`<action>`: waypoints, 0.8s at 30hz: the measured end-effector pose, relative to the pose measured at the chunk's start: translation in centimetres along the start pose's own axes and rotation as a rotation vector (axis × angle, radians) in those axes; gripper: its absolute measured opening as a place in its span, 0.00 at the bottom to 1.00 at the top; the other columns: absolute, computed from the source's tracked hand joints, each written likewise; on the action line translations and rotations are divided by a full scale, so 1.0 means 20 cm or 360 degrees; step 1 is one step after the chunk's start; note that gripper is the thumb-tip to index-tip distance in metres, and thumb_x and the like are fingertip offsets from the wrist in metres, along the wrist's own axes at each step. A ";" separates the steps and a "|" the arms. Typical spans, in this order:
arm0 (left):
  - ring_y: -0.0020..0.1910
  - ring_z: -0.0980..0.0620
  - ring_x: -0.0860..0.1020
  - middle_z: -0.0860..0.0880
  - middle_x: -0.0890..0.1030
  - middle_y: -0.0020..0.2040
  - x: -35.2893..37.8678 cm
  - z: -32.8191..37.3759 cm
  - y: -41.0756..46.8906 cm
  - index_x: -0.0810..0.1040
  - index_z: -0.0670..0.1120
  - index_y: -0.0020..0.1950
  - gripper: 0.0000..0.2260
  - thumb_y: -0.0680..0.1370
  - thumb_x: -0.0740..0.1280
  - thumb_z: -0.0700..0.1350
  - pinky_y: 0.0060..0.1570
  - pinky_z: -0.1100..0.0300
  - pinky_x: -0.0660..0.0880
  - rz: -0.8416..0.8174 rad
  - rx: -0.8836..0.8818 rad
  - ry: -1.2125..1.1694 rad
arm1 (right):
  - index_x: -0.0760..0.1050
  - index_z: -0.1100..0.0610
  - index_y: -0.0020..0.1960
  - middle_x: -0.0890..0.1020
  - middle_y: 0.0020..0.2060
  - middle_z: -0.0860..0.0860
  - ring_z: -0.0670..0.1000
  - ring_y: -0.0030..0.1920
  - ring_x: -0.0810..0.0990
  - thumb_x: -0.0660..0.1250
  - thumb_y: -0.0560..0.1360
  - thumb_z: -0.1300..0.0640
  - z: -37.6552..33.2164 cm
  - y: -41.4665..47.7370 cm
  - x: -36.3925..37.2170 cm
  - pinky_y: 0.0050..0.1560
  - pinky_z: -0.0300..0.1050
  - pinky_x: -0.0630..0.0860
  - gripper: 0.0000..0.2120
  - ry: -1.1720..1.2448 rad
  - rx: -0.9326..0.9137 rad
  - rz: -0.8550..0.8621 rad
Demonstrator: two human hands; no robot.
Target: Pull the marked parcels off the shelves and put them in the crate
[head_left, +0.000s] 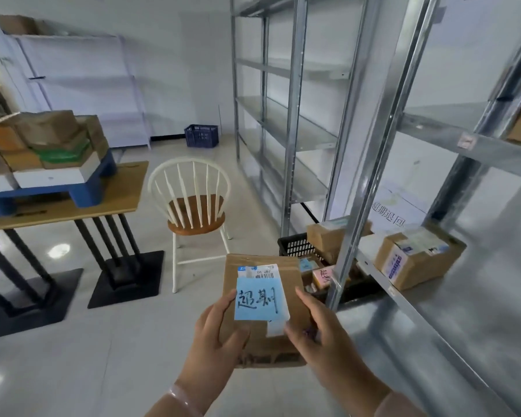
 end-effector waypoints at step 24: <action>0.62 0.47 0.75 0.47 0.73 0.64 0.54 -0.23 2.23 0.71 0.60 0.63 0.24 0.67 0.69 0.50 0.61 0.47 0.76 -0.1061 -0.0085 0.0179 | 0.62 0.34 0.70 0.67 0.66 0.35 0.39 0.67 0.67 0.65 0.75 0.41 0.44 1.57 -0.20 0.63 0.35 0.68 0.25 -0.0179 0.0709 0.0720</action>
Point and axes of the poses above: each hand's wrist, its own y-axis towards the middle knuckle, its own x-axis out of the palm, z = x × y, the point moved 2 cm from there along y, towards the middle knuckle
